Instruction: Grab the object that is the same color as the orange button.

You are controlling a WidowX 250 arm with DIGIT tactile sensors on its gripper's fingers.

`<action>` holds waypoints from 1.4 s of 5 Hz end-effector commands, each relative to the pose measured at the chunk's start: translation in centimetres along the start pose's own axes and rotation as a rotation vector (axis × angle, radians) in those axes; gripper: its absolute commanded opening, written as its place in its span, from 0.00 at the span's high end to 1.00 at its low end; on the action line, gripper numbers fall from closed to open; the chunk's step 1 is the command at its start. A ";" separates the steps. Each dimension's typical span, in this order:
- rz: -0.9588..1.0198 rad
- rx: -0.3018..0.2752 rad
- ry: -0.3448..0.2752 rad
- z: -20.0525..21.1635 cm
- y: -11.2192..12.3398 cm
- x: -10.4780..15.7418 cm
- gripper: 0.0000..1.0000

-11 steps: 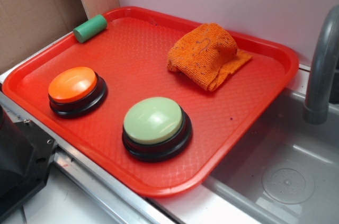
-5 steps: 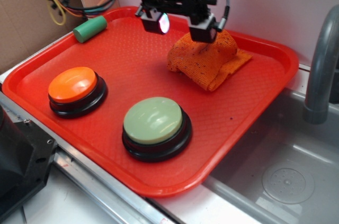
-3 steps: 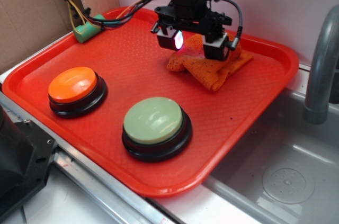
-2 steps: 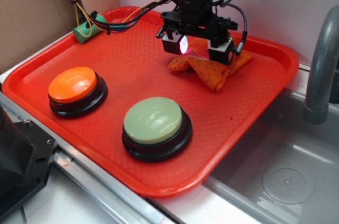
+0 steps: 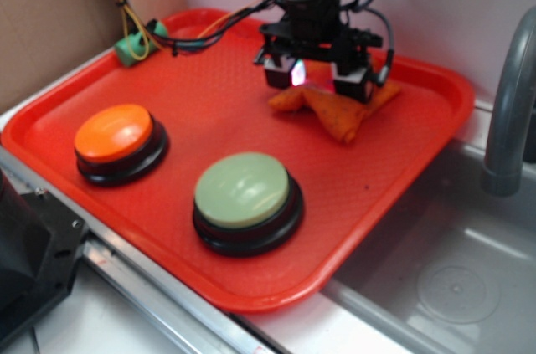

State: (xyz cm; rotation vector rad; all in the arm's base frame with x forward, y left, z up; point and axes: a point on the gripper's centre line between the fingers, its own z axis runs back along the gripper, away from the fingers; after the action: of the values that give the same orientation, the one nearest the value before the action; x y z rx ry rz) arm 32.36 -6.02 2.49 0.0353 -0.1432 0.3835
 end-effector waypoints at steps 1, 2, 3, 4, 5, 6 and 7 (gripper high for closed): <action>0.011 0.000 -0.018 0.9 0.1 0.9 1.00; 0.026 0.006 -0.013 1.0 0.3 0.9 1.00; 0.040 -0.007 -0.030 3.3 0.8 0.4 1.00; 0.064 -0.006 -0.056 7.1 1.6 -0.4 1.00; 0.085 0.027 -0.070 11.2 2.7 -1.9 1.00; 0.109 0.016 -0.084 15.2 4.8 -4.1 1.00; 0.182 0.011 -0.125 17.6 7.2 -6.8 1.00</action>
State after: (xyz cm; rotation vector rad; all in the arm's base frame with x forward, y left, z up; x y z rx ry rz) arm 21.13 -2.95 18.21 0.0759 -0.2380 0.5633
